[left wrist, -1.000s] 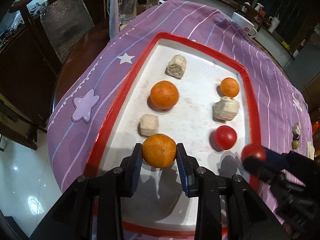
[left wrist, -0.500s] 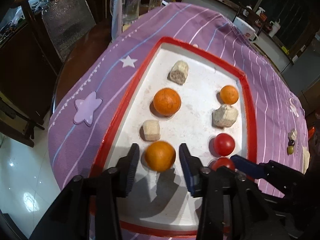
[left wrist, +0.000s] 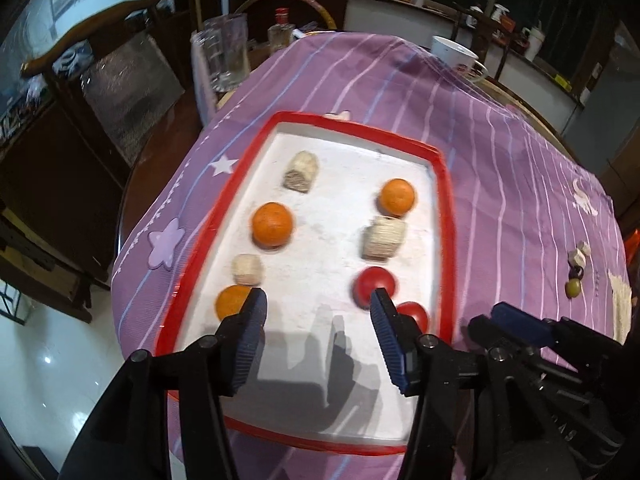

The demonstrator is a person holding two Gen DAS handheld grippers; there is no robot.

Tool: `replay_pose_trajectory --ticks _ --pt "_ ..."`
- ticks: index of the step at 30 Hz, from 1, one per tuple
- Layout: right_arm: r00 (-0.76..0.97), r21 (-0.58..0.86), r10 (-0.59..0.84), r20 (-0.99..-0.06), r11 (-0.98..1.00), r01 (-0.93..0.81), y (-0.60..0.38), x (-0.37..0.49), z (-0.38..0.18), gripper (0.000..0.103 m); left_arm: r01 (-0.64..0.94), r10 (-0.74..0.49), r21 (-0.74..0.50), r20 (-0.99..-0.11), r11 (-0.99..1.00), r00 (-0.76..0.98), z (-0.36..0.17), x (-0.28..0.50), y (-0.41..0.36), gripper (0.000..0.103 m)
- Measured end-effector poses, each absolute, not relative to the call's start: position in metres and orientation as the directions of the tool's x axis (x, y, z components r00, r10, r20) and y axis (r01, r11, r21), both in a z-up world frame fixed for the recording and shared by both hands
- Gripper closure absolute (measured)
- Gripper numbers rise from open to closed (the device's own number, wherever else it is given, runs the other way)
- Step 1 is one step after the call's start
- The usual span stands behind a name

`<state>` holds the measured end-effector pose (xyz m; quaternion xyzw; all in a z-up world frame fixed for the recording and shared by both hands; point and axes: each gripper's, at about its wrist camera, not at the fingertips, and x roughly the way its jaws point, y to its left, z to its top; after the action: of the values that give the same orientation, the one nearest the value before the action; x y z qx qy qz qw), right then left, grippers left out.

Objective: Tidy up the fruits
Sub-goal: 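Withdraw both tools from the tray toward the remaining items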

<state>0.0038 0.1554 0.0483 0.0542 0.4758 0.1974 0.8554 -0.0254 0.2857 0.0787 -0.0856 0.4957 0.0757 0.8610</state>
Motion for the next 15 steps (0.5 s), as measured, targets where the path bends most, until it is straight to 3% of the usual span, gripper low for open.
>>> replay_pose_trajectory --ticks 2,15 --pt "0.482 0.285 0.376 -0.792 0.925 -0.253 0.137 0.0 0.051 0.067 -0.196 0.051 -0.055 -0.865 0.979 0.499 0.081 -0.024 0.268 0.045" --pt "0.546 0.273 0.286 -0.787 0.956 -0.108 0.041 -0.028 0.068 0.067 -0.069 0.037 -0.001 -0.836 0.998 0.547 0.107 -0.024 0.164 0.04"
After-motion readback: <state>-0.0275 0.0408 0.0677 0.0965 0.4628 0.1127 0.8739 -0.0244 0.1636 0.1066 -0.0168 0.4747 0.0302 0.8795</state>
